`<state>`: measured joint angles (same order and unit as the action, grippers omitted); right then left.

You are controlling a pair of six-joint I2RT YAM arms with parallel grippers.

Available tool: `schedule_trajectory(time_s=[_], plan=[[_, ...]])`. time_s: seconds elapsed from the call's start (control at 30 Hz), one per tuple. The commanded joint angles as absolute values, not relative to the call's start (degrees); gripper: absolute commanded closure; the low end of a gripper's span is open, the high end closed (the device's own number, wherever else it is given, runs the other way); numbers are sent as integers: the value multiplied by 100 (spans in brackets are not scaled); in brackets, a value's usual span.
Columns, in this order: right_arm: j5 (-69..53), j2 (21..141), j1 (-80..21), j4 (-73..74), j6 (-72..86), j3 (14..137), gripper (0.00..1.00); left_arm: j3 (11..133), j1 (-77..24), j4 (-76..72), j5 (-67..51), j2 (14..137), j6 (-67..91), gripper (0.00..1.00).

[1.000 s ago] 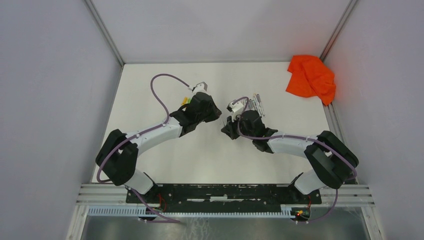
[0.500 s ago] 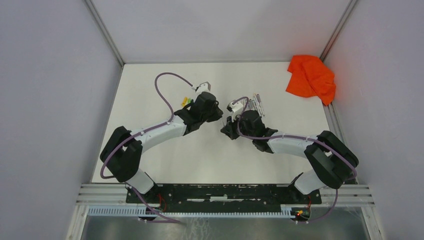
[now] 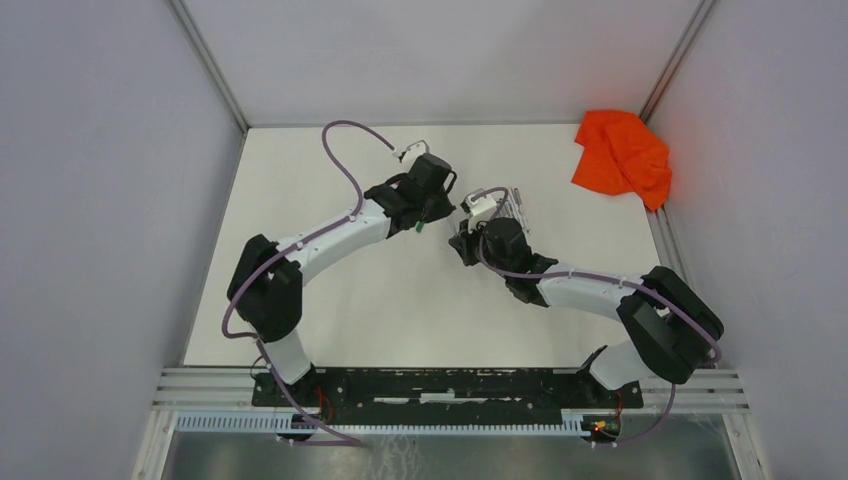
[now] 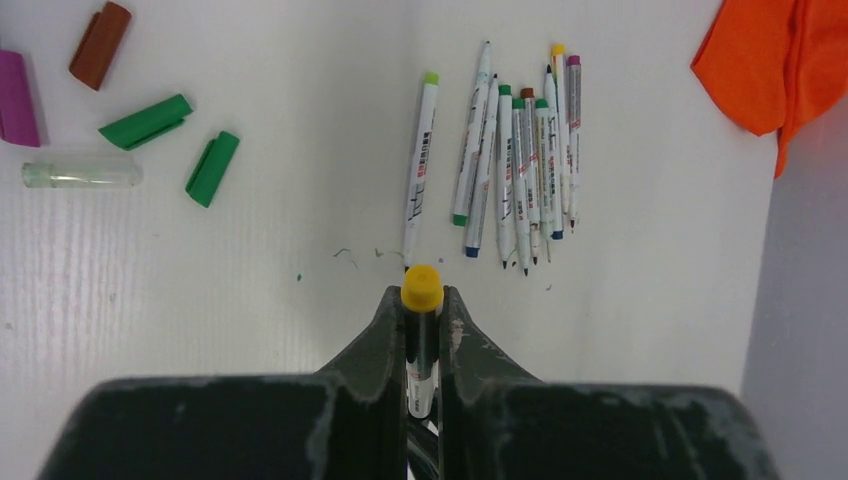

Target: Open the pen caps

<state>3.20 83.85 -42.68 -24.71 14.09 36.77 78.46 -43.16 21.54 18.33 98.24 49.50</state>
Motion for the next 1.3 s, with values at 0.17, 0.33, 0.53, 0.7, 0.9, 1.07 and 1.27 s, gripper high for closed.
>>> schedule_trajectory(time_s=[0.17, 0.33, 0.53, 0.7, 0.9, 1.07, 1.27], plan=[[2053, 8586, -4443, -1025, 1374, 3515, 100, 8659, -3181, 2098, 1761, 10304, 6283, 98], [2075, 8615, -4455, -998, 1411, 3501, 100, 8712, -2985, 1981, 1636, 10469, 6516, 98], [1376, 8536, -4330, -1438, 1454, 3638, 100, 8346, -2948, 1869, 1976, 10091, 6258, 98], [624, 9063, -4025, -1401, 1470, 4625, 100, 7123, -2972, 1556, 2666, 8856, 6049, 98], [167, 10344, -3823, -1081, 1616, 6202, 100, 5960, -3088, 1537, 3177, 7618, 6023, 98], [20, 11368, -3745, -867, 1782, 7252, 100, 5491, -3295, 1592, 3364, 6891, 5987, 98], [-290, 12077, -3717, -881, 1928, 7793, 88, 5218, -3570, 1496, 3480, 6444, 5888, 98]])
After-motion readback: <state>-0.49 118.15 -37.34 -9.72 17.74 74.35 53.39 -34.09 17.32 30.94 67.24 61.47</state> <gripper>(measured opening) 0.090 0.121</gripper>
